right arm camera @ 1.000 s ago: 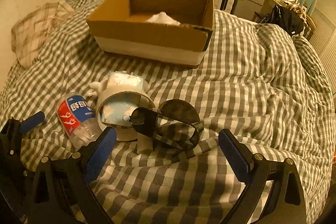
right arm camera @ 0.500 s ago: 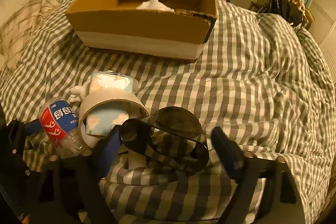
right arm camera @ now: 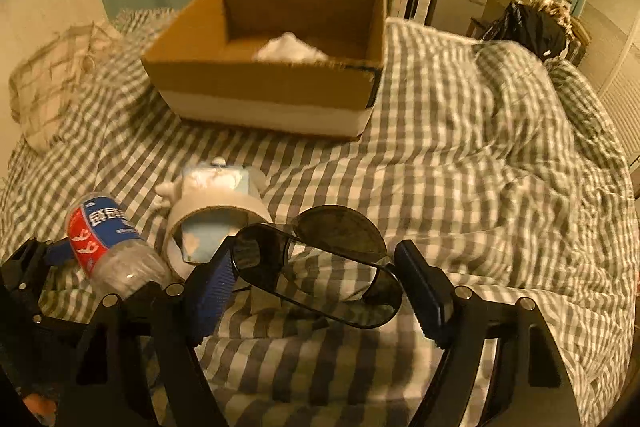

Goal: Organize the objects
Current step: 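Grasp the red-labelled bottle with the left tool while the right tool grasps the sunglasses, then lower bottle and sunglasses into the box and open both tools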

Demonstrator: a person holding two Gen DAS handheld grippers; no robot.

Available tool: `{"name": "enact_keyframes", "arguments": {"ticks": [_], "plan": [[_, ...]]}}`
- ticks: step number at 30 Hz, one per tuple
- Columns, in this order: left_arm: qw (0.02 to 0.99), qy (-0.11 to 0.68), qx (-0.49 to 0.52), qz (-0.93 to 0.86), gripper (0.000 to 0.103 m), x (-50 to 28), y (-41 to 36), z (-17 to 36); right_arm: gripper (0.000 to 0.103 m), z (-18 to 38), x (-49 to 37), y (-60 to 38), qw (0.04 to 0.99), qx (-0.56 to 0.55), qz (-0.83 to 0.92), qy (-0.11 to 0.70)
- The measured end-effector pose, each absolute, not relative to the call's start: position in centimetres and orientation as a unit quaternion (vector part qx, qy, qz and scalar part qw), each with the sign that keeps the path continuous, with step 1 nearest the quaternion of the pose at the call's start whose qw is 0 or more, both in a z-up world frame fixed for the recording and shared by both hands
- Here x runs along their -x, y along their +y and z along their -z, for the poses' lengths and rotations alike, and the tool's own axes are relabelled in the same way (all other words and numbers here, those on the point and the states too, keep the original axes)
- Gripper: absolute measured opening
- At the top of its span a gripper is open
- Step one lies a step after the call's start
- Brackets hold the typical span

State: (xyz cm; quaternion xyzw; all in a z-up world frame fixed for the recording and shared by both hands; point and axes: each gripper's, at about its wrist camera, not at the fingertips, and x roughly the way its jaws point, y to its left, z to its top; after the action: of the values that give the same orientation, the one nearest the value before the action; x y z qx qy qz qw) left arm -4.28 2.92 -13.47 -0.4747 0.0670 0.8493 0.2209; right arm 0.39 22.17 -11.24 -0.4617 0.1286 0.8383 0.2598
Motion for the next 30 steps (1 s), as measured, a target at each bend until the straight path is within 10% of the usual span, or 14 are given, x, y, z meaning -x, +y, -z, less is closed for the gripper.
{"name": "enact_keyframes", "arguments": {"ticks": [30], "plan": [[0.202,0.048,0.332,-0.920,0.101,12.6,5.6,-1.7,0.076,-5.6,3.1,23.6,0.233,0.296,-0.923,0.077]]}}
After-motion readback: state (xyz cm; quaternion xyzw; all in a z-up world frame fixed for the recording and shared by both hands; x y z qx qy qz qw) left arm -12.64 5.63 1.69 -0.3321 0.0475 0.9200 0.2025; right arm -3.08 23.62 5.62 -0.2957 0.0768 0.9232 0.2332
